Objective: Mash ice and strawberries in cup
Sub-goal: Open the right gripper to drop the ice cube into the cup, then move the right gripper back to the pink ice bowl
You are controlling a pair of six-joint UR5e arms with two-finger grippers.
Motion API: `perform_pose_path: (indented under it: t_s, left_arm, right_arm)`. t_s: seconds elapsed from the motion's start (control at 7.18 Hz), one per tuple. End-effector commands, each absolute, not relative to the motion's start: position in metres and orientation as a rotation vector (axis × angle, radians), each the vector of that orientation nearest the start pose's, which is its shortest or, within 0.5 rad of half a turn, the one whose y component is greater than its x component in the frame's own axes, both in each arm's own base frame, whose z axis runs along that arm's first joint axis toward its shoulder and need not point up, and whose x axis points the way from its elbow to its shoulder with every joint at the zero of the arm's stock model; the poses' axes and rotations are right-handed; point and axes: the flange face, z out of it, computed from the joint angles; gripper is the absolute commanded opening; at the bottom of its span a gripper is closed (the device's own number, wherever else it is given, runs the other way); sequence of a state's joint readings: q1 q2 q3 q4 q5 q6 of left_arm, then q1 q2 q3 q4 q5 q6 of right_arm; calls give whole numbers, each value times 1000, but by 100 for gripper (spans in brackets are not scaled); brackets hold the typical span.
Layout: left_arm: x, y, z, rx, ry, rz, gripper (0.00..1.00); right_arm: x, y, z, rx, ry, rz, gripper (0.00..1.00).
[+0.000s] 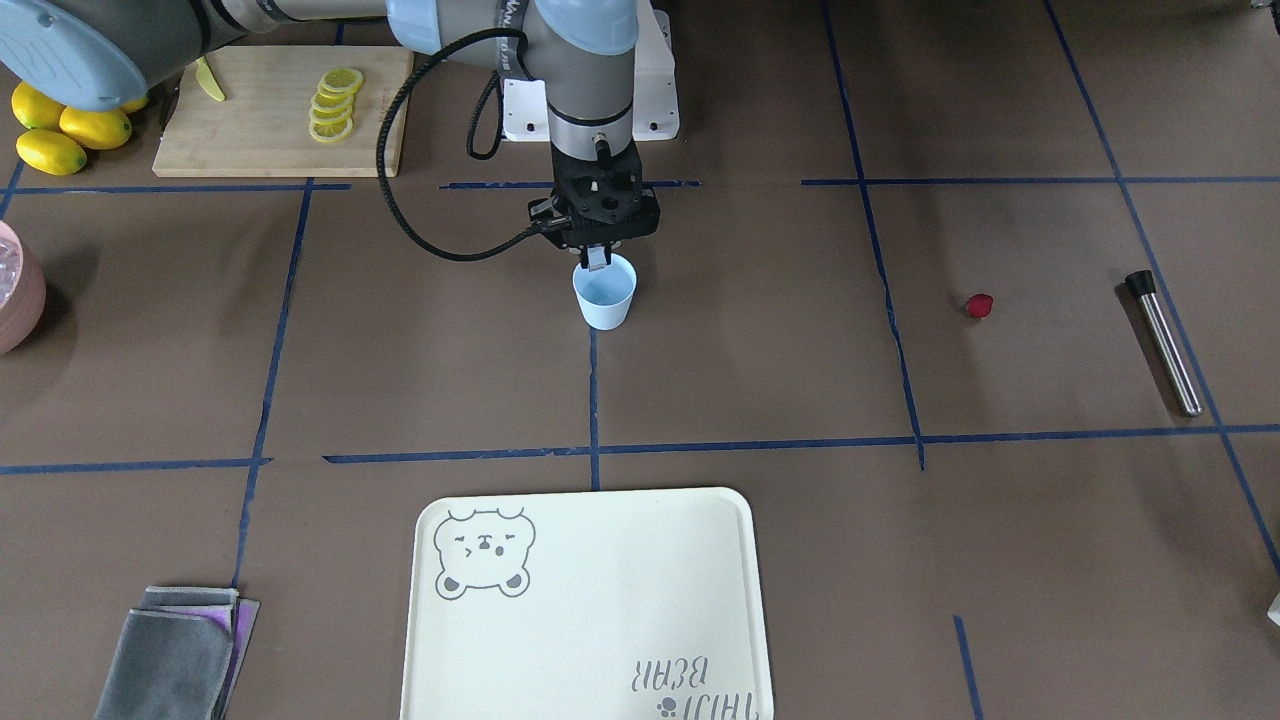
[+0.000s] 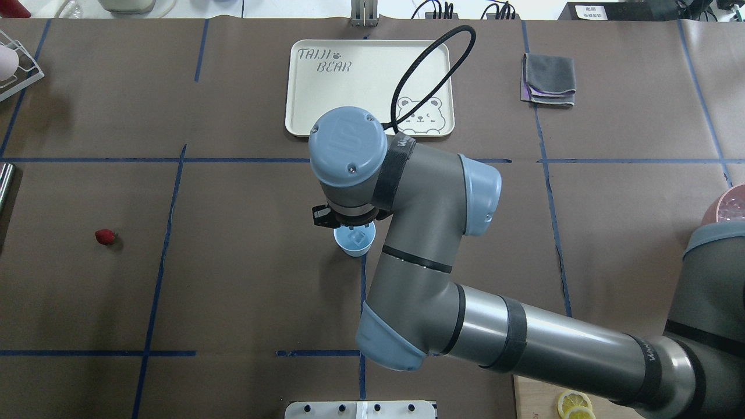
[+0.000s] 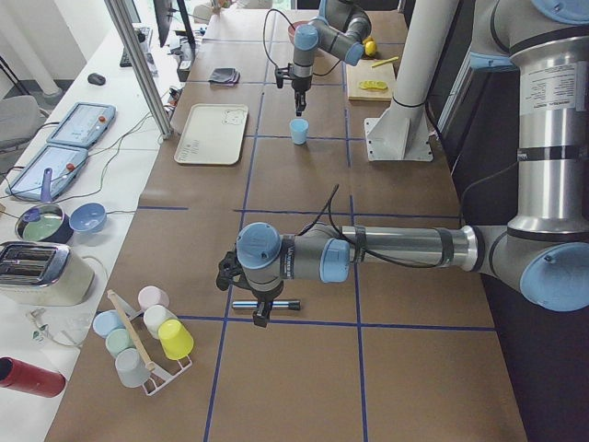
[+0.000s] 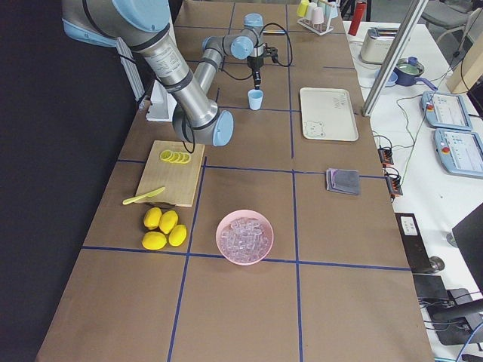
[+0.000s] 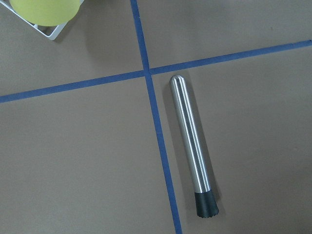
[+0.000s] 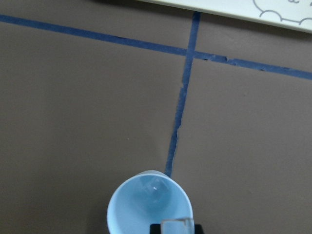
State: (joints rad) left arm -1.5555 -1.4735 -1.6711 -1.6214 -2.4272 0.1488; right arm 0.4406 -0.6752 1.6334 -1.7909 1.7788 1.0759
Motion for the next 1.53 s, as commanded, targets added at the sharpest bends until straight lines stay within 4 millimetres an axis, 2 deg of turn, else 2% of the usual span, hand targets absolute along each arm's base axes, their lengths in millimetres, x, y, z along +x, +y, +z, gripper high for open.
perform_pose_path:
  t_s: [0.0,0.14,0.28,0.42,0.7,0.84,0.98,1.25,1.39]
  left_arm:
    - [-51,-455,645,106,852,176,100]
    - [-51,-455,645,106,852,176,100]
    - [-51,-455,645,107,852,178,100]
    - [-51,-455,645,107,852,178,100]
    - [-51,-455,645,107,852,178,100]
    - [-51,-455,646,105,852,177,100]
    - [-51,-455,644,109,852,178,100]
    - [-51,-456,641,112,850,179,100]
    - [-51,-456,642,109,852,178,100]
  right_arm:
    - [-604,-391,120,164,-741,-124,2]
    - [-606,-393,123,172,-754,-126,35]
    - [-606,-393,124,174,-755,-125,86]
    - [-606,-394,124,174,-753,-124,98]
    - [-598,-403,123,181,-755,-115,98]
    - [-570,-434,139,175,-747,-123,98]
    - [-530,-461,151,188,-762,-159,98]
    - [-406,-526,197,156,-829,-208,98]
    - [-336,-546,239,157,-839,-228,98]
